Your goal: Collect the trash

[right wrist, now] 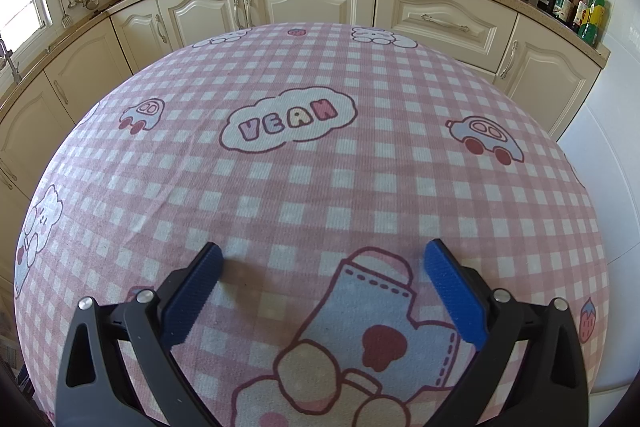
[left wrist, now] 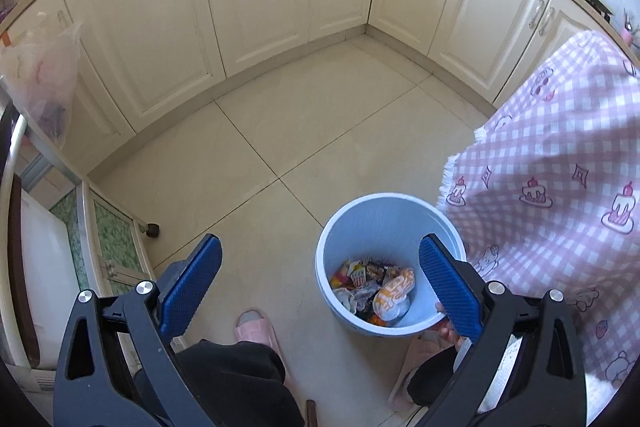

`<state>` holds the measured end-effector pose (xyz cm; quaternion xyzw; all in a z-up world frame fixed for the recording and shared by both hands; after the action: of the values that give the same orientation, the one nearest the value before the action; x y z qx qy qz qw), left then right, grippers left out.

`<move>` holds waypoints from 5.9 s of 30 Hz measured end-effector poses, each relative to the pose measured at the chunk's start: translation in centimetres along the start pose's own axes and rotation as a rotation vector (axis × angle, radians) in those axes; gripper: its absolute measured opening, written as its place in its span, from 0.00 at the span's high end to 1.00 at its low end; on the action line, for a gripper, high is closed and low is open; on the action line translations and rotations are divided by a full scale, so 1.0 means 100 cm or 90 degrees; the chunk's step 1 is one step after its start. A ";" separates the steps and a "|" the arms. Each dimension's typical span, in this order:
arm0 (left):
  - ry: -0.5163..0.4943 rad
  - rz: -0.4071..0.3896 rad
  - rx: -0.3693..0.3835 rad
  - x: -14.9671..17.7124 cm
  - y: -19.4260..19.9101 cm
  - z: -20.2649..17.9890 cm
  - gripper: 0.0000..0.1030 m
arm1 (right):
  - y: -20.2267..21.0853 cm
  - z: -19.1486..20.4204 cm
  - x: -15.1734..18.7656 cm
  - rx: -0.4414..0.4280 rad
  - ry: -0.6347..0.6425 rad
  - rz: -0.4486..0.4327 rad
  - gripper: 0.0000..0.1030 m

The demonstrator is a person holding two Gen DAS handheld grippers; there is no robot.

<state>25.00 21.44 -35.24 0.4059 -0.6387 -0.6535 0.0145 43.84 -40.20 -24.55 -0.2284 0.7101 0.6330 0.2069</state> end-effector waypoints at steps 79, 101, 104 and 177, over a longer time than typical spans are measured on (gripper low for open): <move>-0.021 0.044 0.033 0.020 -0.062 -0.028 0.07 | 0.000 0.000 0.000 0.000 0.000 0.000 0.04; -0.020 0.051 0.040 0.023 -0.061 -0.031 0.07 | 0.000 -0.001 0.000 0.000 0.000 0.000 0.04; -0.021 0.053 0.039 0.023 -0.062 -0.031 0.07 | 0.000 -0.001 0.000 0.000 0.000 0.000 0.04; -0.042 0.051 0.047 0.030 -0.067 -0.036 0.07 | 0.000 0.000 0.000 0.000 0.000 0.000 0.04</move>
<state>28.28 18.11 -41.90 0.3583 -0.6782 -0.6416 0.0048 43.80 -40.18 -24.56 -0.2283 0.7102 0.6329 0.2073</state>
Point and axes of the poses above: each gripper's, at about its wrist camera, not at the fingertips, and y roughly against the way its jaws point, z to its left, x to its underside, the point moved 10 cm from there along -y, roughly the way its jaws point, and after that the axes turned 13 degrees about y, right-handed, at the moved point
